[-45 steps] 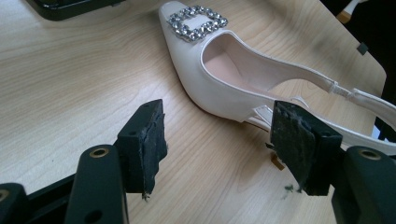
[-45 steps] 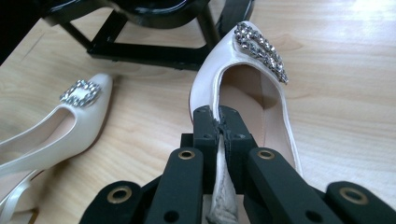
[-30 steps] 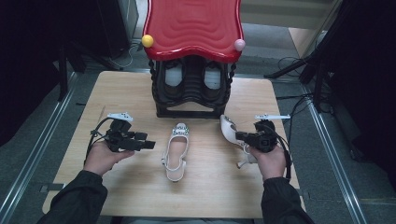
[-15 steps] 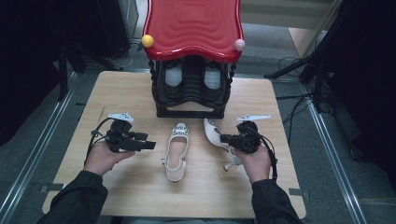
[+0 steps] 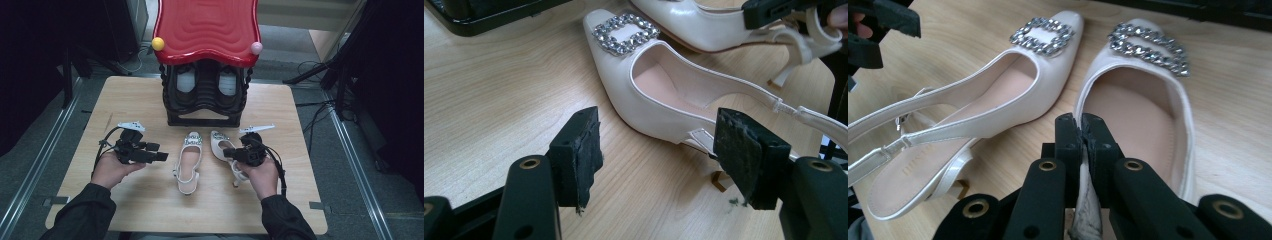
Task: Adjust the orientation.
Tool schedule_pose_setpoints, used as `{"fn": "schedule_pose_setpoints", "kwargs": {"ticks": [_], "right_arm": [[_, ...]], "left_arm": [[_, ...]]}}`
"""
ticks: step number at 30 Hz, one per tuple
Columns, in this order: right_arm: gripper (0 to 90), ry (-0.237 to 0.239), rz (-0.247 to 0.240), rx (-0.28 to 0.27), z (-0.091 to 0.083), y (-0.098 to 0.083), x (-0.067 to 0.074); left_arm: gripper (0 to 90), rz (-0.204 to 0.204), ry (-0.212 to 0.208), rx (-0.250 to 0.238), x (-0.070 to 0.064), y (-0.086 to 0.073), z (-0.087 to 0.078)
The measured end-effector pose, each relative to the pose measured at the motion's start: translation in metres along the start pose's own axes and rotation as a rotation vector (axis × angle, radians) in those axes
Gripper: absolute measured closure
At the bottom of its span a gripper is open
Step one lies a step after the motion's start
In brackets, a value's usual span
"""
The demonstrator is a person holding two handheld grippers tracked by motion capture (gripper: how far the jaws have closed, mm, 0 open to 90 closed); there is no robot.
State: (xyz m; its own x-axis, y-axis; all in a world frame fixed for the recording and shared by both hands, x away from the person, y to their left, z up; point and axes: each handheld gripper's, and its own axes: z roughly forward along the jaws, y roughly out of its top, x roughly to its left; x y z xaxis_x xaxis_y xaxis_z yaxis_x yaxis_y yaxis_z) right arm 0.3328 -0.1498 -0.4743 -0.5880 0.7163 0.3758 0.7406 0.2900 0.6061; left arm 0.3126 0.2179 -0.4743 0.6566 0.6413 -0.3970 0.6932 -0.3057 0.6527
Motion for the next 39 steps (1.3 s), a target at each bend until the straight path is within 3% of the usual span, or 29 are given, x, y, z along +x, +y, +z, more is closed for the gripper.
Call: {"fn": "schedule_pose_setpoints", "kwargs": {"ticks": [12,19,22,25,31,36,39], "right_arm": [[87.4,0.013,-0.048,0.053,0.027,-0.001,0.016],[86.7,0.028,-0.067,0.075,0.036,-0.001,0.024],[82.9,0.042,-0.06,0.058,0.037,-0.001,0.028],[79.7,0.045,-0.077,0.046,0.035,0.001,0.029],[69.4,0.059,-0.108,0.002,0.023,0.004,0.024],[70.1,0.04,-0.123,-0.045,0.009,0.005,0.015],[73.8,0.032,-0.11,-0.053,0.005,0.004,0.008]], "left_arm": [[35.8,0.008,0.0,0.01,-0.004,-0.005,-0.001],[35.5,-0.01,-0.002,0.009,-0.006,-0.008,0.001],[35.5,-0.013,-0.004,0.003,-0.006,-0.008,0.004],[37.8,-0.001,0.009,0.026,-0.006,-0.009,0.01],[46.6,0.013,0.012,0.033,-0.007,-0.009,0.016],[70.9,0.005,0.025,0.047,-0.006,-0.008,0.023],[78.1,0.001,0.022,0.049,-0.005,-0.007,0.028]]}}
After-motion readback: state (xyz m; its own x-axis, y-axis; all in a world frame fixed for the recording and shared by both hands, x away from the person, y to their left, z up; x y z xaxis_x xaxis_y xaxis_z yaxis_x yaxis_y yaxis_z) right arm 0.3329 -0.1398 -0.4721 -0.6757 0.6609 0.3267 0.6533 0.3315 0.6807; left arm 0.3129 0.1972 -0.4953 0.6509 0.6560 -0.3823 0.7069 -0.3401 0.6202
